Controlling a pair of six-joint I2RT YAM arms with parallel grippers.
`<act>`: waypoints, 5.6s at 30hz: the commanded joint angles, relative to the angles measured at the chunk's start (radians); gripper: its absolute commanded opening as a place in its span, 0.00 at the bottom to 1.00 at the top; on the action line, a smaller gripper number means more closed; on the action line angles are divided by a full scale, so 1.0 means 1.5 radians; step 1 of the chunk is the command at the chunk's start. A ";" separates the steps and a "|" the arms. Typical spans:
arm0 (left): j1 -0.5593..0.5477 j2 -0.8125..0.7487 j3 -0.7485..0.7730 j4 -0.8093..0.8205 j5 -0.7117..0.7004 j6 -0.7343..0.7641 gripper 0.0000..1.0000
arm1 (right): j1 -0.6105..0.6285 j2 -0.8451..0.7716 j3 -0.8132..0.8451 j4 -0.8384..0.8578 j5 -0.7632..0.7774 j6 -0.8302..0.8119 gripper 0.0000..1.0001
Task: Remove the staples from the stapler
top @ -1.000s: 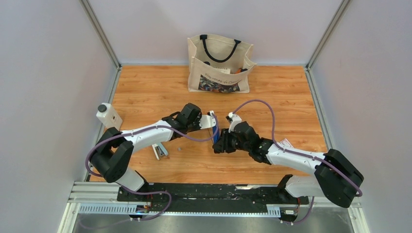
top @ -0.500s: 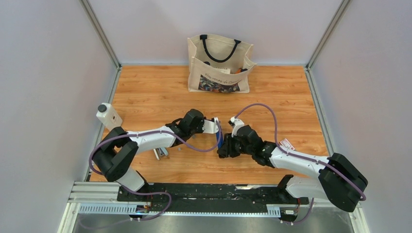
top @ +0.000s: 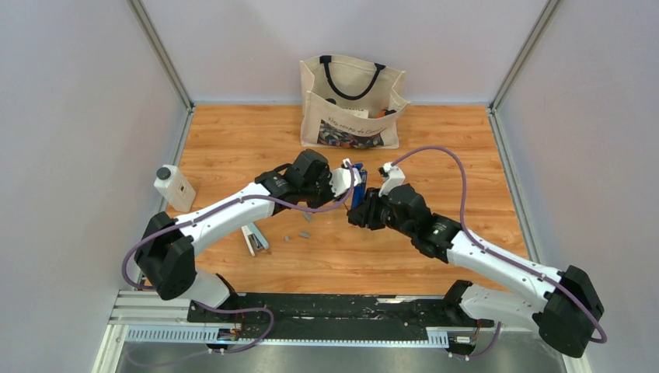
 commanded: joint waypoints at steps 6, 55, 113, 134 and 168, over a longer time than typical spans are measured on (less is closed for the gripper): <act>-0.006 -0.041 0.061 -0.157 0.313 -0.178 0.38 | -0.025 -0.031 0.109 -0.102 0.141 -0.003 0.00; 0.148 -0.289 0.085 -0.345 0.139 -0.111 0.56 | -0.143 0.499 0.626 -0.498 0.165 -0.140 0.88; 0.147 -0.246 0.069 -0.333 0.162 -0.085 0.56 | -0.815 0.250 0.075 -0.374 0.145 0.051 0.87; 0.147 -0.236 0.104 -0.345 0.159 -0.092 0.56 | -0.764 0.187 -0.042 -0.316 0.052 0.111 0.85; 0.146 -0.247 0.097 -0.331 0.159 -0.097 0.56 | -0.521 0.136 0.152 -0.490 0.128 0.169 0.89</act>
